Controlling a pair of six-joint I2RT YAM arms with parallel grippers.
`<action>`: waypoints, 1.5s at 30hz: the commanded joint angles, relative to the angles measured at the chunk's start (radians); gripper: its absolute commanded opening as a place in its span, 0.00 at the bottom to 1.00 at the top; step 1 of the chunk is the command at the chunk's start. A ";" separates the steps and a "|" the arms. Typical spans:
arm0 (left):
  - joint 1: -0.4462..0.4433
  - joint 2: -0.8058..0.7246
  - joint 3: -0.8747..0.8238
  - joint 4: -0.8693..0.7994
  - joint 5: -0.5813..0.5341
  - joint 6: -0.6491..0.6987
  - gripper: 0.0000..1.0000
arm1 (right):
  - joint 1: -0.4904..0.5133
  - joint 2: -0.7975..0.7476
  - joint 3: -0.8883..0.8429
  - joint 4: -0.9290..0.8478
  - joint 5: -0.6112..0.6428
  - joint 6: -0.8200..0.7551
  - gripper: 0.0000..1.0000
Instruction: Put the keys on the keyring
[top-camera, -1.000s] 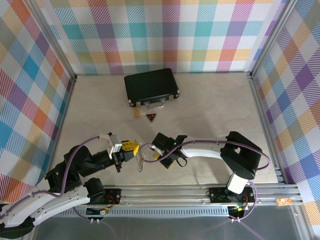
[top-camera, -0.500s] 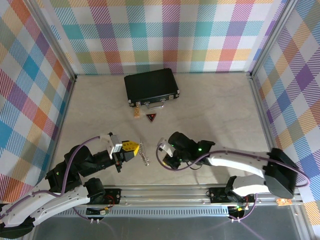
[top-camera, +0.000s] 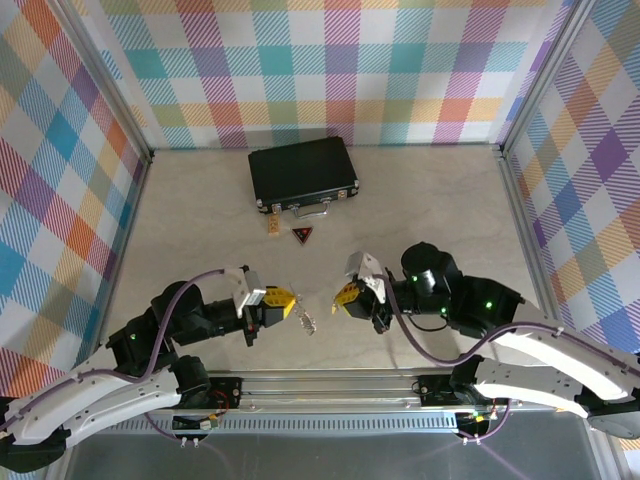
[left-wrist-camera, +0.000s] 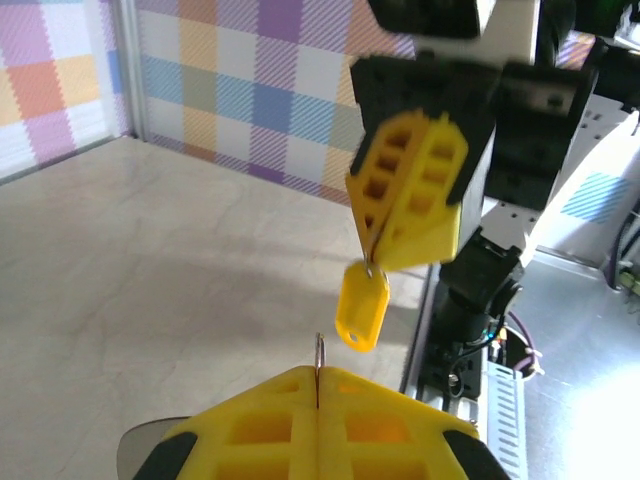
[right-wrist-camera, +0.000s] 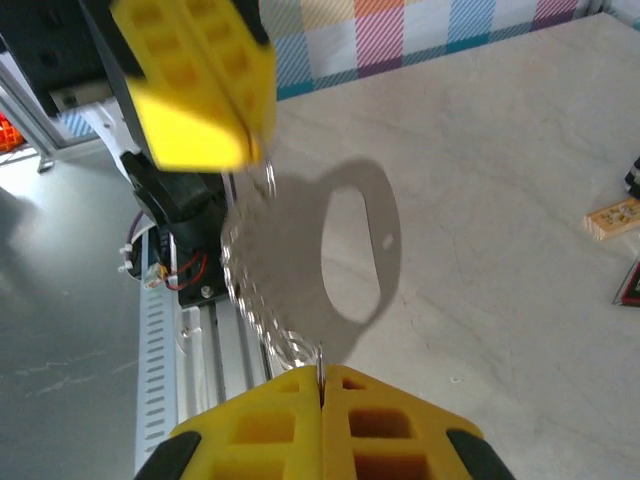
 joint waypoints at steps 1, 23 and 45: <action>-0.008 0.024 0.016 0.098 0.095 -0.010 0.00 | -0.001 0.054 0.073 -0.153 -0.010 -0.007 0.00; -0.008 0.070 0.010 0.126 0.147 0.019 0.00 | 0.065 0.107 0.070 -0.034 -0.036 -0.052 0.00; -0.008 0.056 0.006 0.156 0.225 0.012 0.00 | 0.074 0.096 0.087 -0.015 -0.095 -0.006 0.00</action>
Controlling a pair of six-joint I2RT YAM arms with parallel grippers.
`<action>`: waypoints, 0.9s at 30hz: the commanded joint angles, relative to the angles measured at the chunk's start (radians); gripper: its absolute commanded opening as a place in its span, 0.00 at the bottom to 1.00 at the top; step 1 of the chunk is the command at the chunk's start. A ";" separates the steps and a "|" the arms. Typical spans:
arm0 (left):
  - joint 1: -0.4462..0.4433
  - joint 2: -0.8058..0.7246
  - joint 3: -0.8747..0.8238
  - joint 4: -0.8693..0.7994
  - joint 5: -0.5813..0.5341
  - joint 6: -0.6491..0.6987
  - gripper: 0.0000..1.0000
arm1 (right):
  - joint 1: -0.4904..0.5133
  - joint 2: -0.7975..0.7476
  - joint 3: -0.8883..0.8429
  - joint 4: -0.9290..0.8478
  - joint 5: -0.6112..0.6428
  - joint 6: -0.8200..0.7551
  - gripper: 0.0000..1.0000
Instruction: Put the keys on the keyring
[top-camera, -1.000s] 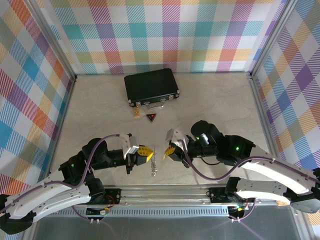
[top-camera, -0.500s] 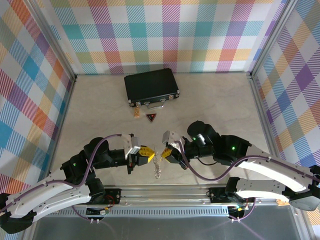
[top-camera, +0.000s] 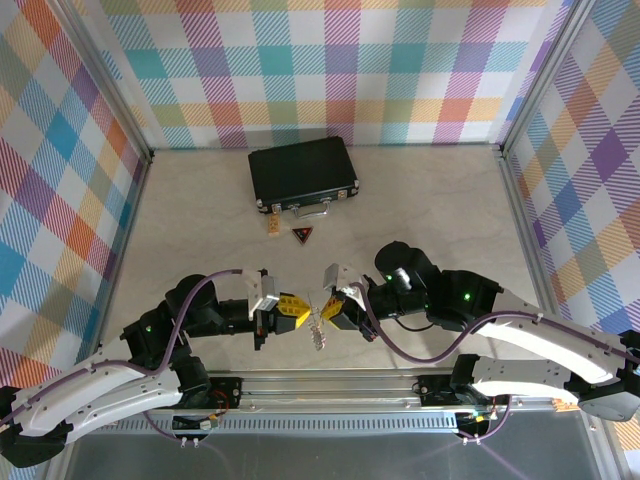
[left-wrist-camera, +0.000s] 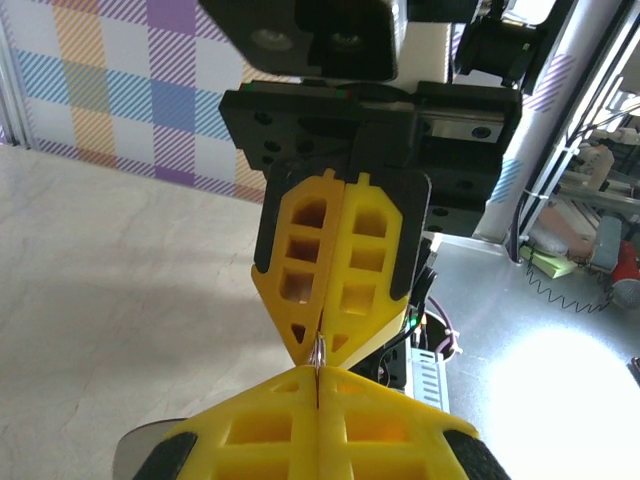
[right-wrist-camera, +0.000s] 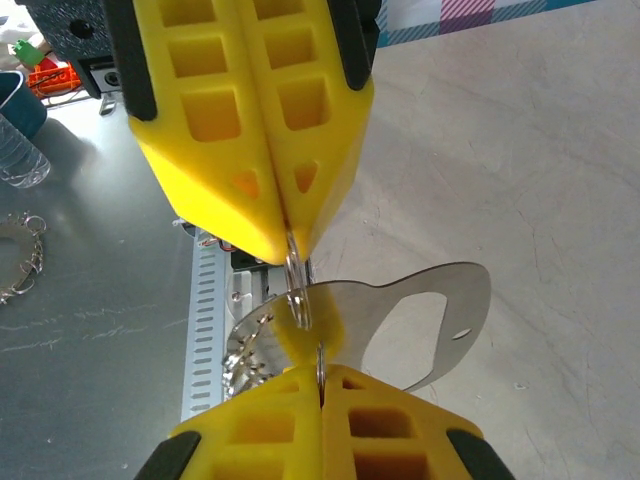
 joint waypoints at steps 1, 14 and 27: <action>-0.008 -0.019 0.007 0.063 0.036 0.009 0.00 | 0.008 -0.024 0.031 0.031 -0.021 0.041 0.00; -0.008 -0.013 0.008 0.112 0.063 0.014 0.00 | 0.003 -0.042 0.033 0.076 -0.043 0.139 0.00; -0.008 -0.032 0.005 0.102 0.048 0.015 0.00 | 0.003 -0.067 0.027 0.083 -0.050 0.155 0.00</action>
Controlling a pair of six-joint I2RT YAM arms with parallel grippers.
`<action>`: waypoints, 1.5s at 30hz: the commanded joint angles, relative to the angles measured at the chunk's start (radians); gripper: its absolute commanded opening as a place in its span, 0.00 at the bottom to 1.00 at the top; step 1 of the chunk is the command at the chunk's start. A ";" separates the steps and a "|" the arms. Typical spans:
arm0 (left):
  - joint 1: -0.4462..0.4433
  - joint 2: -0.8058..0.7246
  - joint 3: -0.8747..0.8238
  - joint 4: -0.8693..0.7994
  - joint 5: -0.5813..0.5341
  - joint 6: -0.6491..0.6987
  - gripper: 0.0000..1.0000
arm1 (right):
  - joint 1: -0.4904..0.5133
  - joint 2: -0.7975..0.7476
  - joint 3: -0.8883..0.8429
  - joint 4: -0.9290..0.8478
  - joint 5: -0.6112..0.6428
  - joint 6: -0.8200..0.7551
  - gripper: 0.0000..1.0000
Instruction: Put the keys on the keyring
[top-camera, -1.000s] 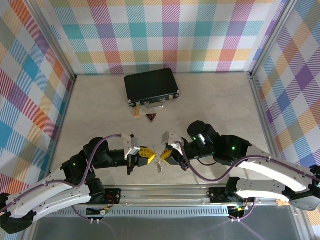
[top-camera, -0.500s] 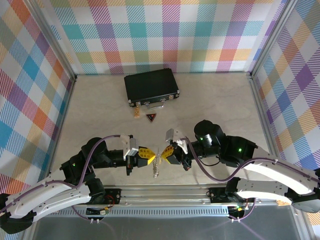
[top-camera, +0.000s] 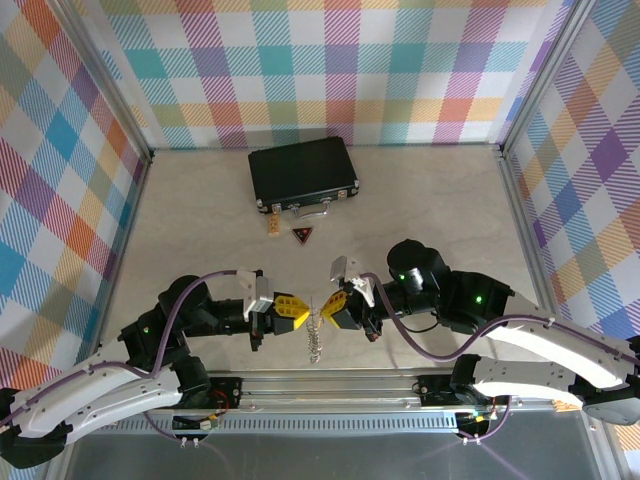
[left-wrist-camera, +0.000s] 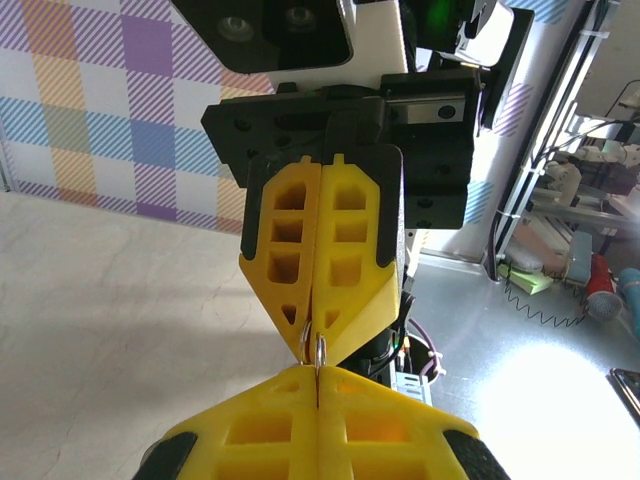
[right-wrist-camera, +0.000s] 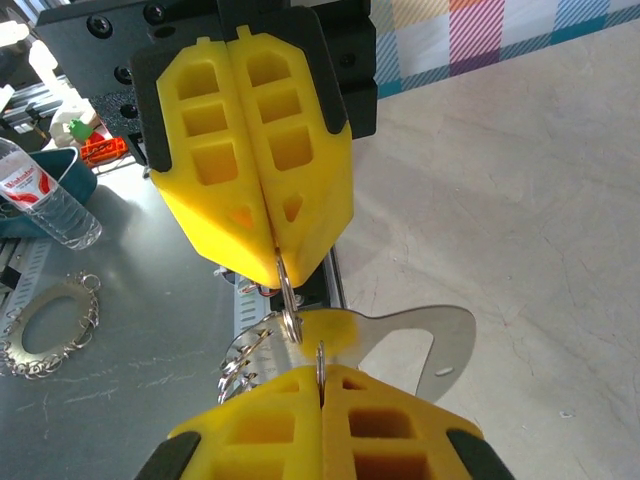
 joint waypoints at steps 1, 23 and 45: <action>-0.008 -0.015 0.005 0.045 0.008 0.016 0.00 | 0.004 -0.025 0.022 0.029 -0.014 0.023 0.00; -0.009 -0.010 0.002 0.031 -0.026 0.025 0.00 | 0.004 -0.003 -0.007 0.103 0.002 0.049 0.00; -0.008 -0.024 0.001 0.026 -0.054 0.030 0.00 | 0.004 -0.007 -0.025 0.127 -0.016 0.062 0.00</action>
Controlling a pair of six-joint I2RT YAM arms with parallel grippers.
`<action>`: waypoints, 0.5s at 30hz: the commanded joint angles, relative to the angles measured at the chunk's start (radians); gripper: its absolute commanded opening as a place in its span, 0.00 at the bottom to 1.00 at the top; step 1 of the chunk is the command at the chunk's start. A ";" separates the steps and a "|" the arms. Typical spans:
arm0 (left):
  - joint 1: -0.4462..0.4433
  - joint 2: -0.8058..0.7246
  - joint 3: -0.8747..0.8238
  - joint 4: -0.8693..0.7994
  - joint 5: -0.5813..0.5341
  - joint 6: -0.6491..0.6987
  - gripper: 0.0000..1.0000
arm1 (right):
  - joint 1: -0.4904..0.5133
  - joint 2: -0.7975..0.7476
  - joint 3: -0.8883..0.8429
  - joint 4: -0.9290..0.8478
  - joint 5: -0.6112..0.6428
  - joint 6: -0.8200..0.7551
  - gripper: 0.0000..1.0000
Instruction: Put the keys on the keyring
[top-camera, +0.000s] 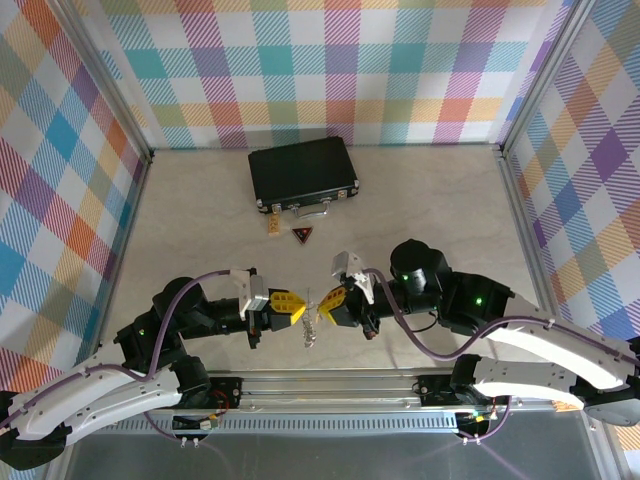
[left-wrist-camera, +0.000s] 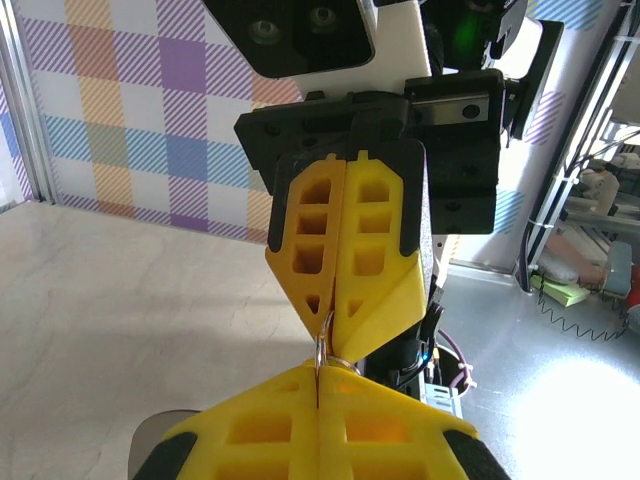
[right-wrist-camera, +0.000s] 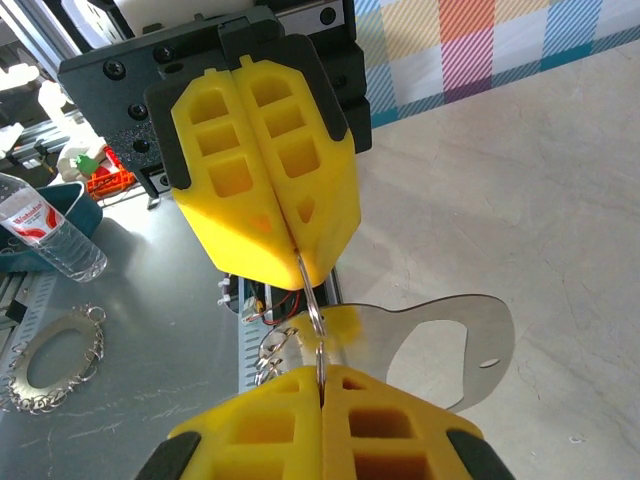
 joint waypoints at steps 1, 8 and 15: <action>-0.008 -0.011 0.000 0.030 0.010 0.008 0.00 | 0.004 0.005 0.000 0.050 -0.030 0.008 0.00; -0.008 -0.006 -0.003 0.034 0.016 0.006 0.00 | 0.004 0.011 -0.006 0.060 -0.024 0.011 0.00; -0.008 -0.001 -0.003 0.033 0.018 0.006 0.00 | 0.004 0.008 -0.008 0.067 -0.031 0.009 0.00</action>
